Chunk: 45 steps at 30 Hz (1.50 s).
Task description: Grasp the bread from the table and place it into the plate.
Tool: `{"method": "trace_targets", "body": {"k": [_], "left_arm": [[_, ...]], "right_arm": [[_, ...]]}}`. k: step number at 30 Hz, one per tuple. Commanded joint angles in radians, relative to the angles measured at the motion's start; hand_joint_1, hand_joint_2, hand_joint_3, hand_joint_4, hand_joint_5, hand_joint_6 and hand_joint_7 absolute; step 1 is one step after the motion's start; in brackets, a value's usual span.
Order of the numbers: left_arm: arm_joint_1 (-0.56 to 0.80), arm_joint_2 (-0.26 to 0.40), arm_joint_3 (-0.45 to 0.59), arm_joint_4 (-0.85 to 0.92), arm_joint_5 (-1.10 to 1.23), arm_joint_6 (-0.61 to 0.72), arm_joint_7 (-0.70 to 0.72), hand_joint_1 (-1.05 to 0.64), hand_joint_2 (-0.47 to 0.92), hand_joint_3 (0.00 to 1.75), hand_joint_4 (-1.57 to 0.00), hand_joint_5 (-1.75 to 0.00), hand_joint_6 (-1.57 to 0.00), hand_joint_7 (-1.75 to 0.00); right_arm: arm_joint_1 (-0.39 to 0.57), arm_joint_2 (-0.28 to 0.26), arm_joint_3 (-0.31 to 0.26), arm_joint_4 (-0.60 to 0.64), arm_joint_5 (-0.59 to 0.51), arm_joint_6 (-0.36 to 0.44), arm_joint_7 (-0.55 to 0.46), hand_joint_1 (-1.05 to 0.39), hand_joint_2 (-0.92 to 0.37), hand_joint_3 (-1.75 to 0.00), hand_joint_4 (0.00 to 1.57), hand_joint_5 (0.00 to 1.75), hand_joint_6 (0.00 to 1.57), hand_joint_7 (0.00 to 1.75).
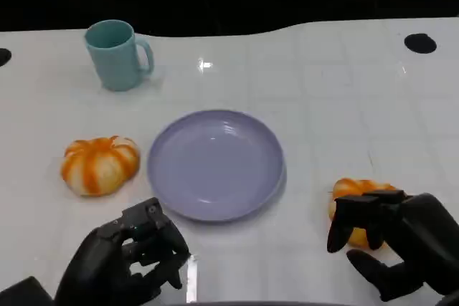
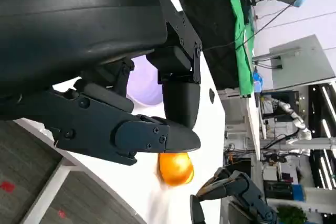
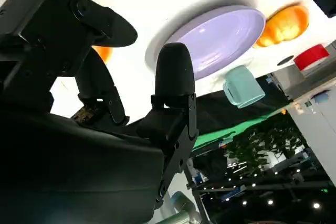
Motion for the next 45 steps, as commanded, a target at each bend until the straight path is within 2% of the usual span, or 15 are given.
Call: {"method": "trace_targets", "body": {"k": [1,3,5,10,11,13,14,15,17,24,31,35,45], "left_arm": [[-0.006,0.013,0.011,0.01,-0.006,-0.013,-0.003,-0.53,0.92,0.31,-0.66,-1.75,-0.59,-1.52],[-0.007,0.012,0.011,0.01,-0.01,-0.007,-0.004,-0.54,0.92,0.31,-0.67,-1.75,-0.6,-1.52],[-0.007,0.012,0.011,0.009,-0.009,-0.005,-0.001,-0.54,0.92,0.31,-0.67,-1.75,-0.6,-1.52],[-0.011,0.013,0.011,0.015,-0.012,-0.006,-0.006,-0.54,0.92,0.31,-0.66,-1.75,-0.59,-1.52],[-0.011,0.013,0.011,0.015,-0.012,-0.005,-0.005,-0.54,0.92,0.31,-0.66,-1.75,-0.59,-1.52],[-0.011,0.014,0.011,0.016,-0.012,-0.006,-0.006,-0.54,0.92,0.31,-0.66,-1.75,-0.59,-1.52],[-0.011,0.014,0.012,0.015,-0.012,-0.006,-0.006,-0.54,0.92,0.31,-0.66,-1.75,-0.59,-1.52],[-0.01,0.014,0.012,0.014,-0.012,-0.006,-0.005,-0.54,0.92,0.31,-0.66,-1.75,-0.59,-1.52],[-0.009,0.014,0.012,0.012,-0.013,-0.004,-0.005,-0.54,0.92,0.31,-0.66,-1.75,-0.59,-1.52],[-0.009,0.016,0.013,0.013,-0.014,-0.008,-0.006,-0.54,0.92,0.31,-0.66,-1.75,-0.59,-1.52],[-0.01,0.017,0.011,0.013,-0.01,-0.005,-0.003,-0.55,0.92,0.31,-0.66,-1.75,-0.59,-1.52],[-0.009,0.016,0.011,0.013,-0.008,-0.002,0.0,-0.56,0.92,0.3,-0.66,-1.75,-0.59,-1.52],[-0.014,0.014,0.011,0.02,-0.005,-0.009,-0.002,-0.56,0.92,0.3,-0.65,-1.75,-0.59,-1.51]], "right_arm": [[0.002,-0.005,-0.002,-0.012,0.008,0.009,0.005,0.02,-0.17,-1.24,0.85,1.64,0.77,1.29],[0.005,-0.004,-0.004,-0.025,0.012,0.019,0.013,0.02,-0.16,-1.24,0.83,1.62,0.75,1.26],[0.016,-0.003,-0.009,-0.067,-0.009,0.062,0.024,0.01,-0.16,-1.21,0.79,1.6,0.73,1.2],[0.046,-0.01,-0.014,-0.206,-0.092,0.222,0.09,-0.12,-0.18,-1.14,0.68,1.51,0.67,0.99],[0.051,-0.014,-0.014,-0.233,-0.101,0.249,0.113,-0.18,-0.3,-0.93,0.61,1.35,0.64,0.85],[0.059,-0.025,-0.016,-0.29,-0.15,0.302,0.147,-0.23,-0.47,-0.63,0.57,1.16,0.63,0.64],[0.063,-0.028,-0.015,-0.312,-0.174,0.324,0.159,-0.29,-0.6,-0.38,0.53,0.96,0.62,0.45],[0.067,-0.03,-0.014,-0.334,-0.198,0.347,0.173,-0.32,-0.68,-0.23,0.53,0.83,0.64,0.33],[0.075,-0.036,-0.011,-0.382,-0.25,0.393,0.211,-0.39,-0.77,-0.08,0.45,0.63,0.6,0.16],[0.094,-0.043,0.002,-0.509,-0.432,0.526,0.348,-0.58,-0.84,-0.02,0.24,0.43,0.44,0.01],[0.105,-0.032,0.013,-0.548,-0.493,0.58,0.412,-0.65,-0.84,0.0,0.13,0.37,0.32,0.0],[0.09,-0.033,0.027,-0.523,-0.51,0.594,0.426,-0.66,-0.83,0.0,0.13,0.39,0.3,0.0],[0.013,-0.039,0.072,-0.365,-0.538,0.618,0.4,-0.65,-0.84,0.0,0.13,0.4,0.28,0.0]]}}
